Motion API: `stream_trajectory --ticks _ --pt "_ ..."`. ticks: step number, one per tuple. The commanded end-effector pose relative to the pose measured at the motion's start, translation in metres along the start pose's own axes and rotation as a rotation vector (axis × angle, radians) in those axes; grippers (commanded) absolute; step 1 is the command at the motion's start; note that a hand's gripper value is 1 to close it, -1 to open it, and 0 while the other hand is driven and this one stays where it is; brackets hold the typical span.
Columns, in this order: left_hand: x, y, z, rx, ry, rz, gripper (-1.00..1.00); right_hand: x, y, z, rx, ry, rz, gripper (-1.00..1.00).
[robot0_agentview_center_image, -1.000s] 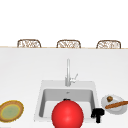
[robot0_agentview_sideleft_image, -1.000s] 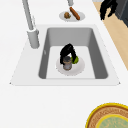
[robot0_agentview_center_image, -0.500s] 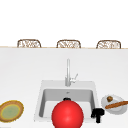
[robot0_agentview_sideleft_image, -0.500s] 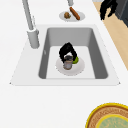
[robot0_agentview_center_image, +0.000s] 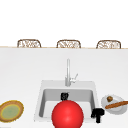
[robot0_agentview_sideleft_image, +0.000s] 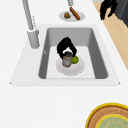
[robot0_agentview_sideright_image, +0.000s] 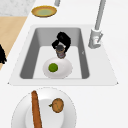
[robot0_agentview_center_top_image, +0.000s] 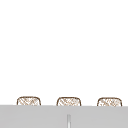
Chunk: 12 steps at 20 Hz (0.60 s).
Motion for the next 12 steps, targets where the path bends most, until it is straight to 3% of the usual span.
stream_trajectory --ticks 1,12 --pt "0.015 0.017 0.019 -0.003 -0.003 0.041 1.0 0.0 0.0 0.0 0.0 0.0 0.0 0.0" --pt "0.063 0.069 0.069 0.011 -0.01 0.039 1.0 0.0 0.0 0.0 0.0 0.0 0.0 0.0"
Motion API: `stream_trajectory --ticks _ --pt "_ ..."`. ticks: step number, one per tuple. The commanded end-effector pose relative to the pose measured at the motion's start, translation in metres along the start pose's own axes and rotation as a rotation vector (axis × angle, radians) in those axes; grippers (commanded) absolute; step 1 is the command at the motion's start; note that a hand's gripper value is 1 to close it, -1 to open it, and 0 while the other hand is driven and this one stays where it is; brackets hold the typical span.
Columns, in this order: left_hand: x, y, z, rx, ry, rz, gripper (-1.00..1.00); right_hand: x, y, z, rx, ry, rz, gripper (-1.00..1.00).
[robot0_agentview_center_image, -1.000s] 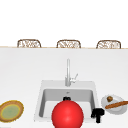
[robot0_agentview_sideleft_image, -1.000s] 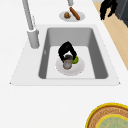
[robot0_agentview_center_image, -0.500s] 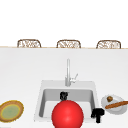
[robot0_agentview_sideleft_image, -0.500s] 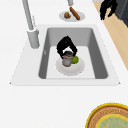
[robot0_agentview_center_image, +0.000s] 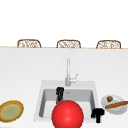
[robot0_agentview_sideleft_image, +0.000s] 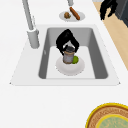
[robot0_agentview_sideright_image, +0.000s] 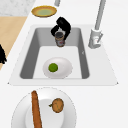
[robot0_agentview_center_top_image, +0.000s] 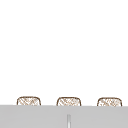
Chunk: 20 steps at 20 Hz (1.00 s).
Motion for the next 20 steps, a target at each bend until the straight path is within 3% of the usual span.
stream_trajectory --ticks 1,7,10,20 --pt "0.017 0.019 0.023 0.004 -0.009 0.034 1.0 0.0 0.0 0.0 0.0 0.0 0.0 0.0" --pt "0.04 0.037 0.063 0.02 -0.013 0.061 1.0 0.0 0.0 0.0 0.0 0.0 0.0 0.0" --pt "0.051 0.045 0.086 0.014 -0.011 0.077 1.0 0.0 0.0 0.0 0.0 0.0 0.0 0.0" --pt "0.087 0.061 0.162 0.031 -0.021 0.141 1.0 0.0 0.0 0.0 0.0 0.0 0.0 0.0"
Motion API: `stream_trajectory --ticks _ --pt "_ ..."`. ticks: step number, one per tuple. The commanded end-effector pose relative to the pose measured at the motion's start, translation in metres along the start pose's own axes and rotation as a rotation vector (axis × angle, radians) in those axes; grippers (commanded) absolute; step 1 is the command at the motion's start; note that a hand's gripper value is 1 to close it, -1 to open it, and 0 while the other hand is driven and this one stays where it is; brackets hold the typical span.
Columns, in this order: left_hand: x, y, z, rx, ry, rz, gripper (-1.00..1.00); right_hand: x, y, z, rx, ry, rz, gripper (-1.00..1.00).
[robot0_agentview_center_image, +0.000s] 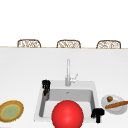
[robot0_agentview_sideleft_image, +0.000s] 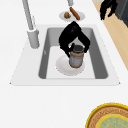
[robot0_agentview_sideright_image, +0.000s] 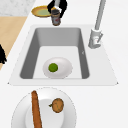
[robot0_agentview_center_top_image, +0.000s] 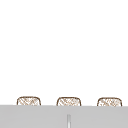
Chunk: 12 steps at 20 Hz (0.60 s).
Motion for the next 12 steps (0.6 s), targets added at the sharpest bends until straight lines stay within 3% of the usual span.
stream_trajectory --ticks 1,8,12 --pt "0.016 0.007 0.029 0.019 -0.009 0.075 1.0 0.0 0.0 0.0 0.0 0.0 0.0 0.0" --pt "0.029 0.015 0.083 0.023 -0.035 0.115 1.0 0.0 0.0 0.0 0.0 0.0 0.0 0.0" --pt "0.011 0.005 0.11 0.045 -0.055 0.076 1.0 0.0 0.0 0.0 0.0 0.0 0.0 0.0"
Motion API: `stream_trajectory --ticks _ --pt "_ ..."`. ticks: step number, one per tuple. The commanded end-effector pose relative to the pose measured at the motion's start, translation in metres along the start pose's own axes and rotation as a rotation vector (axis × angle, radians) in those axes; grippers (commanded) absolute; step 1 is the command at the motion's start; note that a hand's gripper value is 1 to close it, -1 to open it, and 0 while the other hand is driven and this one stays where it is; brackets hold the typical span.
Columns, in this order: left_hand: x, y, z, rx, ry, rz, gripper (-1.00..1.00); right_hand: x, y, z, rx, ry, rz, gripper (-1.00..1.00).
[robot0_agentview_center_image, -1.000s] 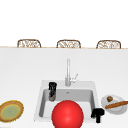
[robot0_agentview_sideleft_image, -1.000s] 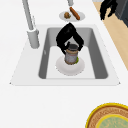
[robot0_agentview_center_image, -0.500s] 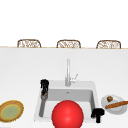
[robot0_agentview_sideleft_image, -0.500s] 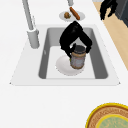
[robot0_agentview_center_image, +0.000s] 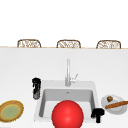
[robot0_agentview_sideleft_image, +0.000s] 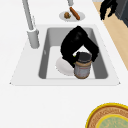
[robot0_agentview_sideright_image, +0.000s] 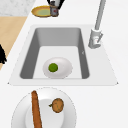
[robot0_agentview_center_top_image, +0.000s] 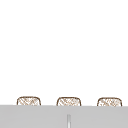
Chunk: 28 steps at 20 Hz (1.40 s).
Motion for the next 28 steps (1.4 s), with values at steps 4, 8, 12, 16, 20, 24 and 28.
stream_trajectory --ticks 4,8,12,16,20,24,28 --pt "-0.02 -0.014 0.046 0.021 -0.026 0.004 1.0 0.0 0.0 0.0 0.0 0.0 0.0 0.0" --pt "-0.03 -0.023 0.07 0.011 -0.014 0.007 1.0 0.0 0.0 0.0 0.0 0.0 0.0 0.0" --pt "-0.031 -0.032 0.09 0.009 -0.006 0.016 1.0 0.0 0.0 0.0 0.0 0.0 0.0 0.0" --pt "-0.048 -0.038 0.086 0.046 -0.039 -0.051 1.0 0.0 0.0 0.0 0.0 0.0 0.0 0.0" --pt "-0.06 -0.044 0.088 0.033 -0.04 -0.006 1.0 0.0 0.0 0.0 0.0 0.0 0.0 0.0" --pt "-0.077 -0.043 0.088 0.018 -0.024 -0.009 1.0 0.0 0.0 0.0 0.0 0.0 0.0 0.0" --pt "-0.094 -0.054 0.086 0.047 -0.034 -0.01 1.0 0.0 0.0 0.0 0.0 0.0 0.0 0.0"
